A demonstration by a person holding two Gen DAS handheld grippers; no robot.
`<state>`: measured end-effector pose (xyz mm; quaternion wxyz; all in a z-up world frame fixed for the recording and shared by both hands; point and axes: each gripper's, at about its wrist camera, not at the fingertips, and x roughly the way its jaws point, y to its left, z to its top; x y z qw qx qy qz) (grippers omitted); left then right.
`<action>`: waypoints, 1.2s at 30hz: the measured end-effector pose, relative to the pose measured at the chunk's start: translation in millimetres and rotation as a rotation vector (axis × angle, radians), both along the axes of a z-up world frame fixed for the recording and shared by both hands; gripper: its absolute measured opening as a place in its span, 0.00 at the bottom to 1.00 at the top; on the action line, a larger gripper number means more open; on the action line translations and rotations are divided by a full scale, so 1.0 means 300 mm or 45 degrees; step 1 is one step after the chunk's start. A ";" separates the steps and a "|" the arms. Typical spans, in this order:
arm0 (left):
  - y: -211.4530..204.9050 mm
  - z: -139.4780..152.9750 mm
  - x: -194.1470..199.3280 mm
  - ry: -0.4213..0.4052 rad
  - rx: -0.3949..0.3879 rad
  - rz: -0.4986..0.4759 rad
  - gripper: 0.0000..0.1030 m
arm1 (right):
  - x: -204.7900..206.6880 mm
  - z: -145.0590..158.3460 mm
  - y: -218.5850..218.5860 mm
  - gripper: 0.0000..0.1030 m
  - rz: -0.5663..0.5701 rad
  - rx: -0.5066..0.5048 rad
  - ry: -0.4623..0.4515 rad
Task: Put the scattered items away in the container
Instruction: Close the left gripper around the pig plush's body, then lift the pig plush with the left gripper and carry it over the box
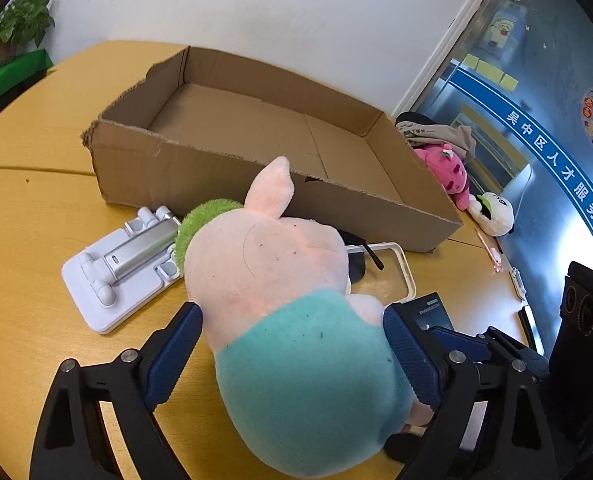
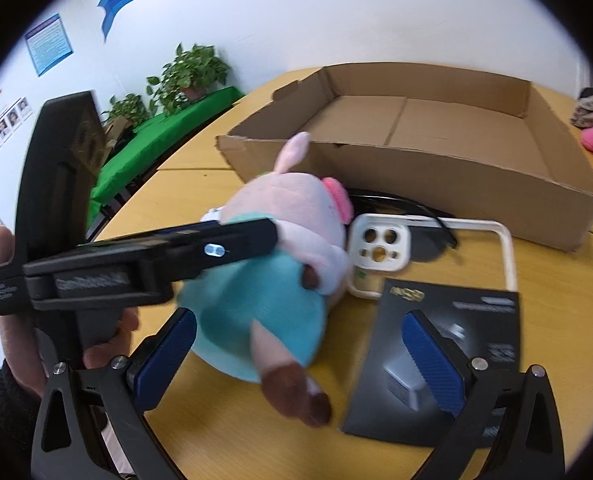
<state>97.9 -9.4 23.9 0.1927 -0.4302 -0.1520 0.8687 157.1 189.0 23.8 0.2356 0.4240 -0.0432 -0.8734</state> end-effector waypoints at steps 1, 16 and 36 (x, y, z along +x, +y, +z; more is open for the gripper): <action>0.002 -0.002 -0.003 -0.005 0.003 -0.007 0.91 | -0.010 -0.004 -0.018 0.99 0.011 0.011 -0.001; -0.005 0.024 0.051 -0.023 0.029 -0.059 0.70 | -0.014 -0.051 -0.117 0.66 0.140 -0.054 -0.084; 0.084 0.661 0.105 0.416 -0.098 -0.180 0.69 | 0.099 0.506 0.020 0.63 0.094 -0.132 0.391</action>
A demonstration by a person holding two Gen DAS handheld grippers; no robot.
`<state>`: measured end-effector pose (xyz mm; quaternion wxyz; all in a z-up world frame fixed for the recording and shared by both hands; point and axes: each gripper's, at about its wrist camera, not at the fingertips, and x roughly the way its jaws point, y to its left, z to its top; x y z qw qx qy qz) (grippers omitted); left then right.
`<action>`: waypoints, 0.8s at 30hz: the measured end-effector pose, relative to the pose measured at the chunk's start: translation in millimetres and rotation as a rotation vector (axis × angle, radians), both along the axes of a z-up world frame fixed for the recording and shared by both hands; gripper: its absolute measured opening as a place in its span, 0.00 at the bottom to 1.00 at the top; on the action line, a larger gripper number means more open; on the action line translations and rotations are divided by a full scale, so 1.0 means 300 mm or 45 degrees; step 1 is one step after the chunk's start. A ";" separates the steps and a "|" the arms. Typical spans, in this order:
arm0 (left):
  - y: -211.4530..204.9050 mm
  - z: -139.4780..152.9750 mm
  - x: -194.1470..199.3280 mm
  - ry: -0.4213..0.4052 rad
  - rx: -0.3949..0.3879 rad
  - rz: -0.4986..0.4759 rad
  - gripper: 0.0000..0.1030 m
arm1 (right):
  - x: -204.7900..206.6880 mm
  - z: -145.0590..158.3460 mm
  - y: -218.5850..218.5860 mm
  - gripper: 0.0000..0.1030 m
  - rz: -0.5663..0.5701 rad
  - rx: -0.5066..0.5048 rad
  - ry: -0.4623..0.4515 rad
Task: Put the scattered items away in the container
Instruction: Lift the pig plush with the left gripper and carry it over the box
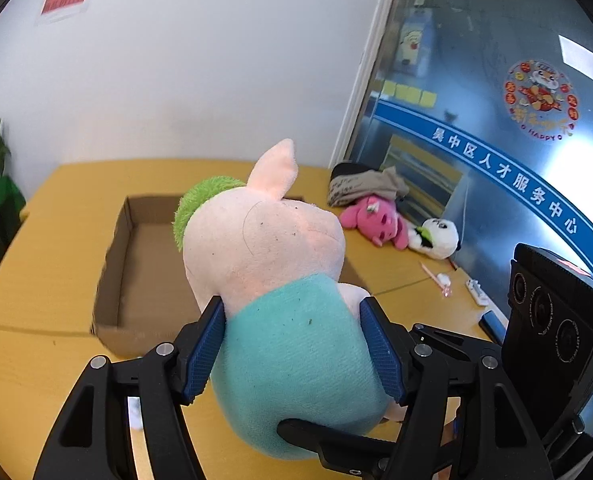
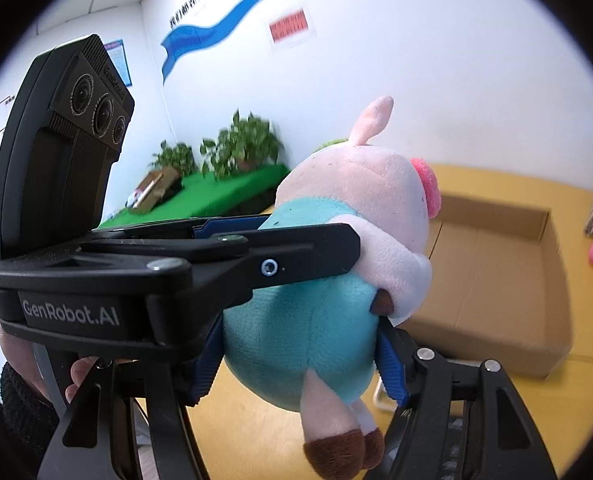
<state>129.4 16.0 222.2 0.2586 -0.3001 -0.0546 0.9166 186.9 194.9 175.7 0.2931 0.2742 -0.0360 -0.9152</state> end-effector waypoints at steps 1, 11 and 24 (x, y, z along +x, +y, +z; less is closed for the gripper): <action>-0.002 0.033 -0.001 0.017 0.005 -0.006 0.69 | 0.004 0.031 0.006 0.63 -0.001 0.002 0.023; -0.027 0.299 -0.133 0.139 0.000 -0.041 0.69 | -0.094 0.297 0.020 0.63 -0.025 0.001 0.122; -0.136 0.333 -0.605 0.019 -0.020 -0.053 0.69 | -0.546 0.349 -0.071 0.63 -0.023 0.026 0.051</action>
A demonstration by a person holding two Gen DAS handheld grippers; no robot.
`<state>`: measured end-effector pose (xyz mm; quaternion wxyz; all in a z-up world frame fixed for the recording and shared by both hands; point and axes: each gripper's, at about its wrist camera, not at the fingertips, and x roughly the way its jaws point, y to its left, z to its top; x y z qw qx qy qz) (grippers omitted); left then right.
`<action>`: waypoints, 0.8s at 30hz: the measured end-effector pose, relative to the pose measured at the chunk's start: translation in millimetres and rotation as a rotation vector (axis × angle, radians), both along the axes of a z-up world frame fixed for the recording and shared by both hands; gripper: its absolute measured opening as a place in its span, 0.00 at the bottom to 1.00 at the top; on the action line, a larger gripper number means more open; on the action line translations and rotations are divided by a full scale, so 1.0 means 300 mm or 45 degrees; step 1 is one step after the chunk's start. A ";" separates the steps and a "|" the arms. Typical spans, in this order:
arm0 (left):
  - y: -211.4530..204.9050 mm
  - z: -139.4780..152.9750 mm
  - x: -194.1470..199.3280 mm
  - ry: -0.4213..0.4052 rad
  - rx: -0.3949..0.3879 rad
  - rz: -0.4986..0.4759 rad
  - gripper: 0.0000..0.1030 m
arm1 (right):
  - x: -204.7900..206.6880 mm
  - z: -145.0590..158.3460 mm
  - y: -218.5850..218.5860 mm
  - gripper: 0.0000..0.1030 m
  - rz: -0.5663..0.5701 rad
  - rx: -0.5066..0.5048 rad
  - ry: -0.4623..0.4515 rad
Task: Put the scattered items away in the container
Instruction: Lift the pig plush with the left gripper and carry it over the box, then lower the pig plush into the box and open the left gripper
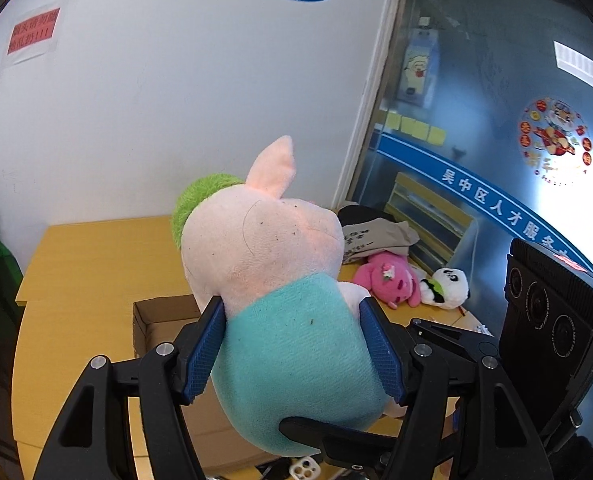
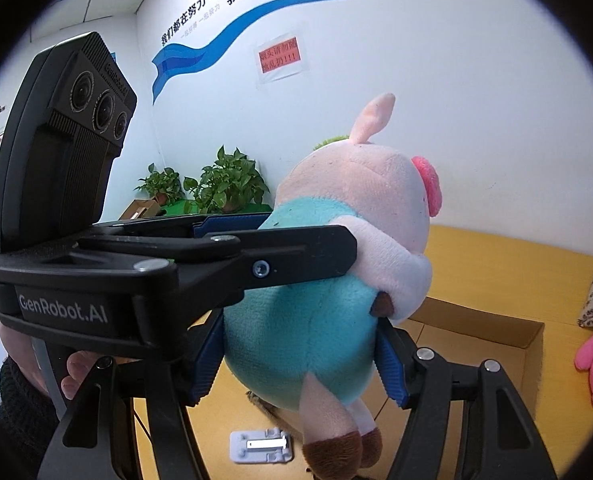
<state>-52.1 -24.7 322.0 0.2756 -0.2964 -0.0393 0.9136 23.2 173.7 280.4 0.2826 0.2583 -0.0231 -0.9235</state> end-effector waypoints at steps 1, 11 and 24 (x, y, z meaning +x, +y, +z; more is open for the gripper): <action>-0.007 -0.012 -0.042 -0.016 -0.006 -0.001 0.69 | -0.060 -0.013 -0.025 0.63 0.002 0.003 -0.013; -0.048 -0.247 -0.421 -0.204 -0.032 -0.010 0.69 | -0.439 -0.231 -0.052 0.63 -0.028 -0.051 -0.192; -0.099 -0.624 -0.690 -0.444 -0.069 -0.022 0.69 | -0.689 -0.566 -0.116 0.63 -0.078 -0.057 -0.396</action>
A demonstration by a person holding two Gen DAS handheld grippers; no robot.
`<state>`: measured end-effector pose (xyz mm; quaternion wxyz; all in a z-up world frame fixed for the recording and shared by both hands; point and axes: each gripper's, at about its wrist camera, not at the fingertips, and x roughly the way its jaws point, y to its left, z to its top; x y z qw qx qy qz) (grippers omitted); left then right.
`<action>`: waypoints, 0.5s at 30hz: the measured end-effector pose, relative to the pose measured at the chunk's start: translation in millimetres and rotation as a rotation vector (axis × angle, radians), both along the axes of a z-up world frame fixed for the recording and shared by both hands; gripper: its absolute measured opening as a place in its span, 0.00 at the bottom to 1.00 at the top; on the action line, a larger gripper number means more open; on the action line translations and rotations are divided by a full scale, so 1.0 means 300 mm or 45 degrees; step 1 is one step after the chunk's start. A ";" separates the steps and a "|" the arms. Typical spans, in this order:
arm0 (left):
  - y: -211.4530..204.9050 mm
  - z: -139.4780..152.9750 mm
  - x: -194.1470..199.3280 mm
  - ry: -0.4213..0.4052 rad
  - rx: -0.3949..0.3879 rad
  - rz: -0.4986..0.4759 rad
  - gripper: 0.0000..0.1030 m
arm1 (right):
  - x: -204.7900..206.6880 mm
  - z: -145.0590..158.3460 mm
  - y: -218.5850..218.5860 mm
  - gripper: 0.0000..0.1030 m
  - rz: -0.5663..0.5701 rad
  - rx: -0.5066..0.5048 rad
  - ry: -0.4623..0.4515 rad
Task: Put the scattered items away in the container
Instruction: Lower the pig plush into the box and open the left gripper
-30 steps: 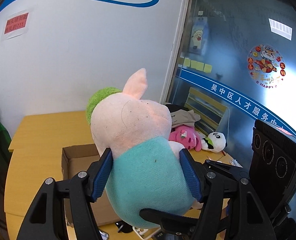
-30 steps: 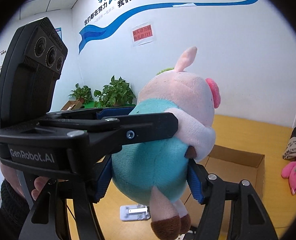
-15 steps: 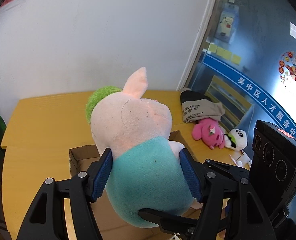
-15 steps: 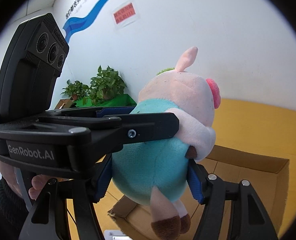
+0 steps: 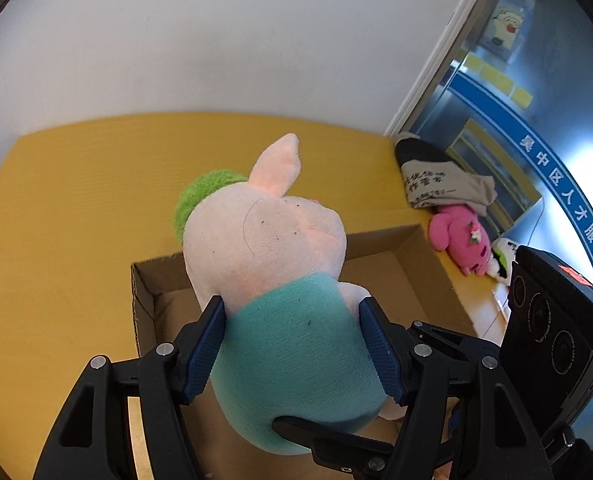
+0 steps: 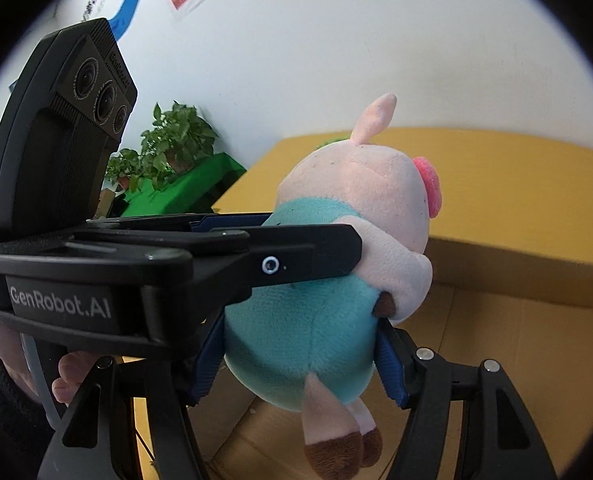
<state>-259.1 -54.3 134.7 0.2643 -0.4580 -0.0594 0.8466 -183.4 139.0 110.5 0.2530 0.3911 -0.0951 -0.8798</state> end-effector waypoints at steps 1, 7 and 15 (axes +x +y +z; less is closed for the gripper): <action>0.000 -0.029 -0.009 -0.019 -0.009 0.003 0.69 | -0.009 -0.027 -0.009 0.63 -0.002 0.011 -0.012; -0.013 -0.164 -0.052 -0.089 -0.043 0.034 0.65 | -0.105 -0.199 -0.042 0.63 -0.004 -0.020 -0.135; -0.038 -0.222 -0.037 -0.123 -0.076 0.076 0.53 | -0.178 -0.273 -0.050 0.63 0.024 -0.046 -0.189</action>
